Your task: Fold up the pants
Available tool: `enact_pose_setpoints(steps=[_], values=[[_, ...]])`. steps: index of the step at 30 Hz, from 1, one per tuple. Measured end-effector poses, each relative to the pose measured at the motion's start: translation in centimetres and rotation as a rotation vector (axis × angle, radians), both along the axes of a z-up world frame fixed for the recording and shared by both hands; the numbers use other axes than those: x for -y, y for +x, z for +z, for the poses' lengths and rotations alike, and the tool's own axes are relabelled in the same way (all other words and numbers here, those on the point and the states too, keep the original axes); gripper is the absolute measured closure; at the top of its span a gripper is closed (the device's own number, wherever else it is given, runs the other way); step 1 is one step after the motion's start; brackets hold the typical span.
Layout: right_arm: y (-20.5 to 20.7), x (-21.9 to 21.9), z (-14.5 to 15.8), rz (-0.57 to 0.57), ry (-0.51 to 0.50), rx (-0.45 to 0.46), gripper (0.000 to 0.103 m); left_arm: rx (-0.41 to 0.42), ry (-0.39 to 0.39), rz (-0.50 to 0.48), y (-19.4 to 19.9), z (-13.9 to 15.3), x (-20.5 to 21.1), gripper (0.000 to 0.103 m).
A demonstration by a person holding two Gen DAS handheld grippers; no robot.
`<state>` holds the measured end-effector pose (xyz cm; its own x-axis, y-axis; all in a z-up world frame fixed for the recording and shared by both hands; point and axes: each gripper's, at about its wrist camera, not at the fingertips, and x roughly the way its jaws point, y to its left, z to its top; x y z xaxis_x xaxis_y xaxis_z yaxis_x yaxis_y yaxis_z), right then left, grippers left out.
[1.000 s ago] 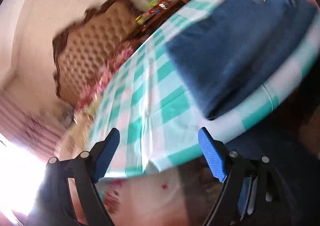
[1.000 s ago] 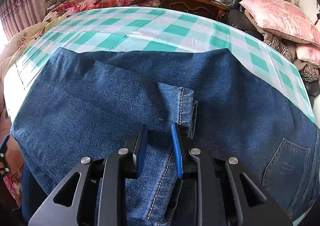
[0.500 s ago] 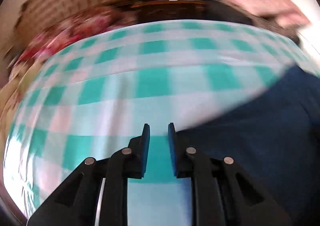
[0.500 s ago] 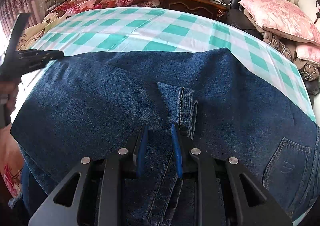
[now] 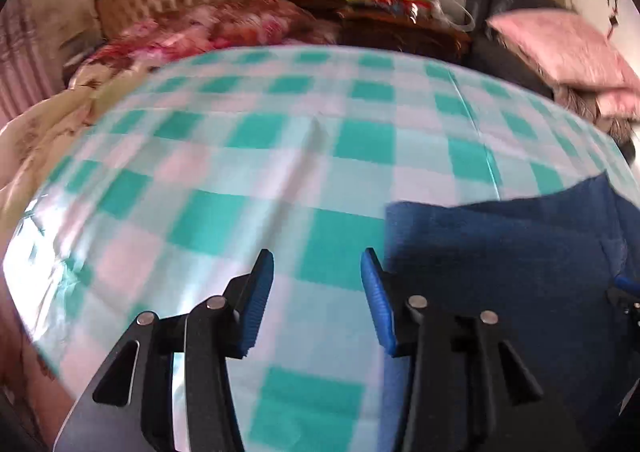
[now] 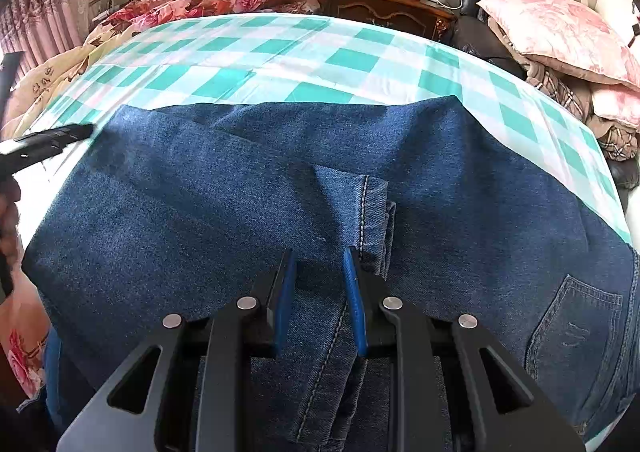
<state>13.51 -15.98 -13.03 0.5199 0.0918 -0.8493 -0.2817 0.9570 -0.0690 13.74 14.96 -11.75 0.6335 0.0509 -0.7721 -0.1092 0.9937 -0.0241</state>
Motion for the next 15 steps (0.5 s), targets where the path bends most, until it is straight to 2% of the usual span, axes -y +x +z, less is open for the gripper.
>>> enact_pose_setpoints(steps=[3, 7, 10, 12, 15], values=[[0.0, -0.1, 0.0, 0.003, -0.001, 0.002, 0.078, 0.038, -0.039, -0.009, -2.8, 1.3, -0.4, 0.058], [0.2, -0.2, 0.1, 0.002, 0.0, -0.013, 0.076, 0.084, -0.076, -0.094, -7.2, 2.1, 1.5, 0.058], [0.1, -0.1, 0.6, 0.003, 0.028, -0.02, 0.065, 0.07, -0.112, -0.146, -9.2, 1.3, 3.4, 0.058], [-0.4, -0.2, 1.4, -0.009, 0.004, 0.025, 0.049, 0.054, -0.101, -0.159, -10.0, 0.5, 4.5, 0.058], [-0.9, -0.1, 2.3, -0.024, -0.01, 0.063, 0.043, 0.014, -0.105, -0.164, -10.4, -0.6, 5.1, 0.058]])
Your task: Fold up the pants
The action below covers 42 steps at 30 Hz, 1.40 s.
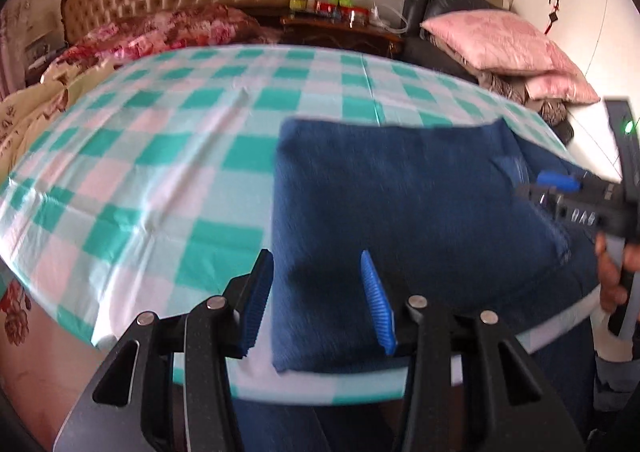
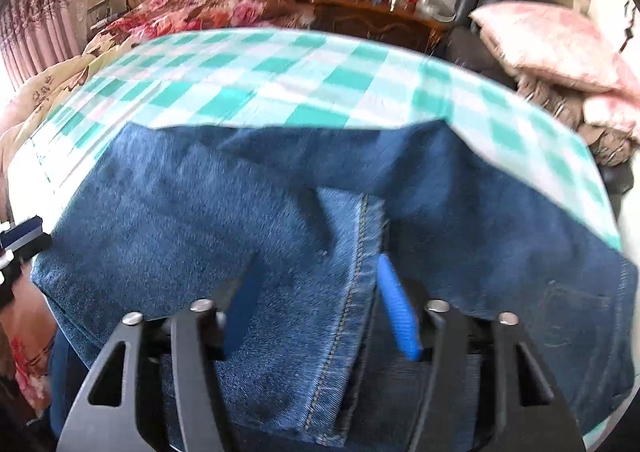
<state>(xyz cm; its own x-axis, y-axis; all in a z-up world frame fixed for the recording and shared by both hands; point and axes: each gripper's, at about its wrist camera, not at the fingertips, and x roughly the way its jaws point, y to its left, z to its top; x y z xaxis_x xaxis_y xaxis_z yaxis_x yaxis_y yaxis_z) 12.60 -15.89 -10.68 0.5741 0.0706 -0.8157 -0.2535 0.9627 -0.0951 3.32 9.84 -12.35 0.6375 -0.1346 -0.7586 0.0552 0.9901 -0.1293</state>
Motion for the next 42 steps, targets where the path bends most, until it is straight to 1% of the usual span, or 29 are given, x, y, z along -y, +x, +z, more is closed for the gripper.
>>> enact_pose_setpoints(steps=[1, 4, 6, 8, 10, 13, 15, 18, 22, 24, 28, 30, 32, 34, 37, 42], values=[[-0.2, 0.3, 0.2, -0.014, 0.008, 0.003, 0.043, -0.021, 0.012, 0.001, -0.1, -0.5, 0.2, 0.058], [-0.6, 0.8, 0.5, -0.039, 0.017, 0.006, 0.041, -0.05, 0.049, -0.003, -0.3, -1.3, 0.4, 0.056], [-0.9, 1.0, 0.3, -0.046, 0.01, 0.004, 0.04, -0.063, 0.033, 0.011, -0.4, -1.5, 0.0, 0.055], [-1.2, 1.2, 0.1, -0.049, 0.007, -0.004, 0.04, -0.063, 0.028, 0.021, -0.6, -1.6, -0.4, 0.052], [-1.5, 1.4, -0.3, -0.046, 0.011, -0.016, 0.04, -0.063, 0.022, 0.025, -0.9, -1.6, -0.7, 0.052], [-1.5, 1.7, -1.6, -0.057, -0.023, -0.054, 0.04, -0.068, 0.009, 0.03, -1.2, -1.7, -1.0, 0.051], [-1.6, 2.1, -2.1, -0.06, -0.016, -0.07, 0.04, -0.07, 0.003, 0.032, -1.4, -1.7, -1.1, 0.051], [-2.0, 2.7, -2.2, -0.06, -0.017, -0.065, 0.034, -0.072, 0.003, 0.038, -1.8, -1.7, -1.3, 0.049], [-2.3, 3.1, -2.4, -0.058, -0.007, -0.067, 0.033, -0.067, 0.012, 0.064, -2.4, -1.3, -1.7, 0.048], [-2.4, 3.2, -2.4, -0.057, -0.009, -0.065, 0.033, -0.039, 0.032, 0.08, -2.6, -0.5, -1.7, 0.049], [-2.5, 3.2, -2.3, -0.051, -0.015, -0.063, 0.033, 0.023, 0.029, 0.065, -2.1, 1.2, -1.0, 0.05], [-2.6, 3.3, -2.3, -0.051, -0.008, -0.065, 0.033, 0.037, 0.032, 0.032, -1.3, 1.8, -0.1, 0.057], [-2.7, 3.4, -2.2, -0.048, 0.0, -0.065, 0.033, 0.043, 0.033, 0.011, -0.6, 2.2, 0.7, 0.069], [-2.9, 3.5, -1.9, -0.041, 0.014, -0.062, 0.033, 0.044, 0.042, -0.011, 0.1, 2.3, 1.6, 0.073], [-3.4, 3.2, -1.2, -0.014, 0.064, -0.044, 0.033, 0.043, 0.045, -0.042, 0.8, 2.2, 2.8, 0.073], [-4.1, 1.6, -0.1, 0.055, 0.097, -0.01, 0.033, 0.029, 0.034, -0.056, 1.6, 1.9, 3.6, 0.073]])
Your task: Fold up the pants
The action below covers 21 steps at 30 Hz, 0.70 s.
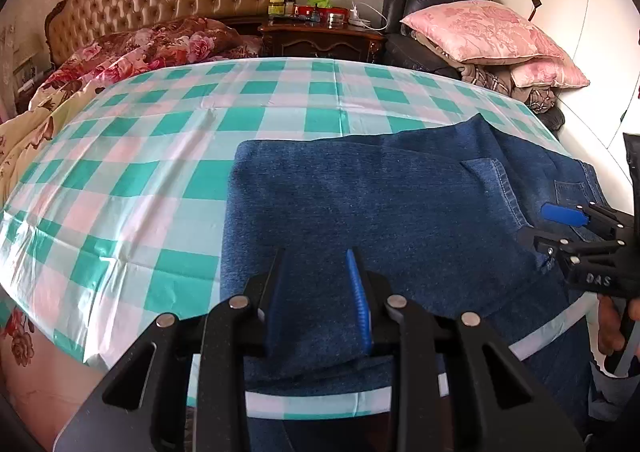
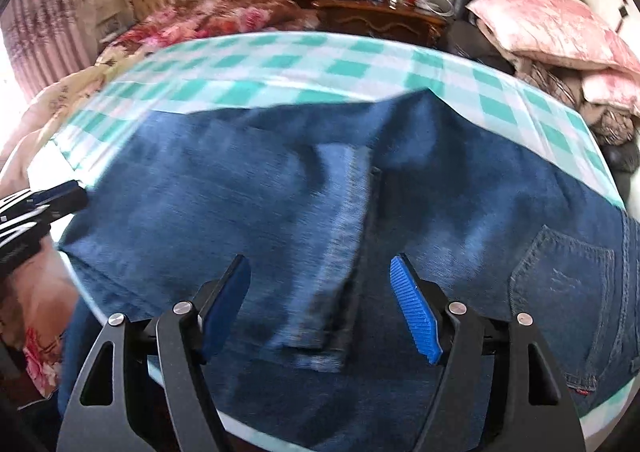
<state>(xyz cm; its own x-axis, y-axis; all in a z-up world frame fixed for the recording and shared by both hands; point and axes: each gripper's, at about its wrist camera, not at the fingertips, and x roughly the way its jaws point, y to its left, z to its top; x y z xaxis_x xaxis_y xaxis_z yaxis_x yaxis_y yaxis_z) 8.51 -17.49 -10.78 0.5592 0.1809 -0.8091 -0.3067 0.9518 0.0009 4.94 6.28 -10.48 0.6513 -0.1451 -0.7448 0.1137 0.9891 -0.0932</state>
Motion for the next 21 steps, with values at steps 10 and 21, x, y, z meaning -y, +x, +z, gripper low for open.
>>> enact_pose_setpoints(steps=[10, 21], values=[[-0.8, -3.2, -0.7, 0.106, -0.033, 0.004, 0.033, -0.02, -0.006, -0.005, 0.5, -0.7, -0.1, 0.073], [-0.9, -3.1, -2.6, 0.111, -0.036, -0.059, 0.034, -0.053, 0.028, -0.161, 6.4, -2.0, 1.5, 0.073]])
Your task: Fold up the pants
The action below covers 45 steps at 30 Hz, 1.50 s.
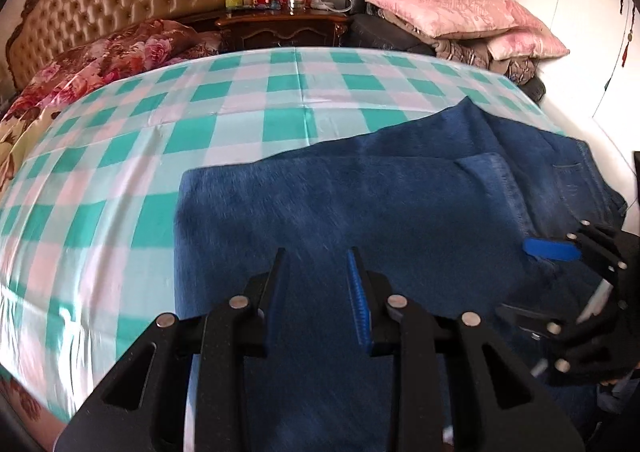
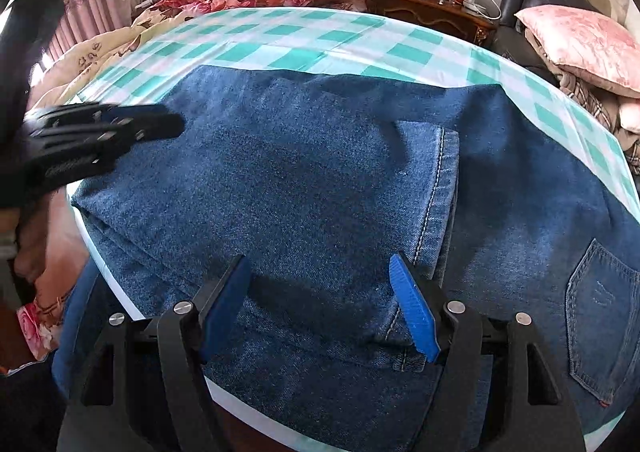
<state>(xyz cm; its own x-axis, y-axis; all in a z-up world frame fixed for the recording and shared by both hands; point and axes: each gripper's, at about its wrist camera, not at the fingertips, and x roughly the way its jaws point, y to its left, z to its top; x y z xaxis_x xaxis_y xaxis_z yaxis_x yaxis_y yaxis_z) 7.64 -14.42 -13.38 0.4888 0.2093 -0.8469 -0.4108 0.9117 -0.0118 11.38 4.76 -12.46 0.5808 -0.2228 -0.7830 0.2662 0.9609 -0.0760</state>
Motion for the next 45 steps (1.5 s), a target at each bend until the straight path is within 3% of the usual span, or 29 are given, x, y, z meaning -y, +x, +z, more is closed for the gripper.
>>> enact_pose_setpoints(steps=[4, 5, 6, 9, 11, 12, 15, 17, 20, 24, 28, 31, 33, 36, 38, 42, 45], values=[[-0.2, 0.2, 0.0, -0.002, 0.008, 0.001, 0.035, -0.047, 0.024, 0.03, 3.3, -1.8, -2.5, 0.073], [-0.3, 0.2, 0.0, -0.001, 0.008, 0.001, 0.035, -0.052, -0.007, 0.036, 4.0, -1.8, -3.5, 0.082], [-0.2, 0.2, 0.0, -0.001, 0.008, 0.0, 0.035, -0.061, -0.039, 0.062, 4.8, -1.8, -4.8, 0.085], [-0.2, 0.2, 0.0, -0.002, 0.005, -0.002, 0.035, -0.031, -0.011, 0.167, 6.1, -0.6, -6.9, 0.085], [-0.2, 0.1, 0.0, -0.002, 0.004, -0.002, 0.035, -0.009, -0.074, 0.137, 6.2, 0.5, -6.8, 0.083], [-0.2, 0.1, 0.0, -0.002, 0.004, -0.003, 0.035, -0.008, -0.077, 0.074, 6.3, 0.6, -5.6, 0.082], [-0.2, 0.2, 0.1, -0.004, 0.005, -0.005, 0.035, -0.035, 0.004, -0.024, 6.9, -0.8, -2.8, 0.077], [-0.1, 0.2, 0.1, -0.002, 0.005, -0.007, 0.035, -0.031, 0.043, 0.053, 8.1, -1.3, -3.4, 0.077], [0.0, 0.4, 0.4, -0.006, 0.016, -0.016, 0.038, -0.025, -0.014, 0.185, 9.3, -0.7, -5.9, 0.076], [1.3, 2.2, 2.7, -0.07, 0.143, -0.02, 0.046, 0.036, -0.065, 0.111, 7.2, 1.7, -5.6, 0.076], [4.2, 2.5, 4.4, -0.114, 0.144, 0.046, 0.058, 0.038, -0.135, -0.004, 4.7, 2.1, -3.3, 0.076], [7.3, 2.4, 4.2, -0.165, 0.11, 0.061, 0.066, 0.006, -0.107, -0.043, 4.8, 1.0, -1.2, 0.076], [9.1, 2.4, 3.1, -0.196, 0.062, 0.036, 0.077, -0.031, -0.1, -0.056, 6.2, -0.3, -0.3, 0.076], [10.6, 2.8, 0.9, -0.218, -0.007, 0.015, 0.085, -0.052, -0.014, 0.077, 8.1, -1.6, -1.4, 0.075], [10.7, 2.9, 0.8, -0.209, -0.017, 0.022, 0.087, -0.066, -0.098, 0.156, 8.4, -1.3, -3.8, 0.075], [10.7, 4.1, 1.4, -0.247, 0.047, 0.001, 0.088, -0.013, -0.128, 0.228, 4.7, 0.3, -7.5, 0.069], [9.5, 5.4, 2.7, -0.279, 0.087, 0.018, 0.088, 0.022, -0.224, 0.234, -1.1, 1.0, -10.1, 0.068]])
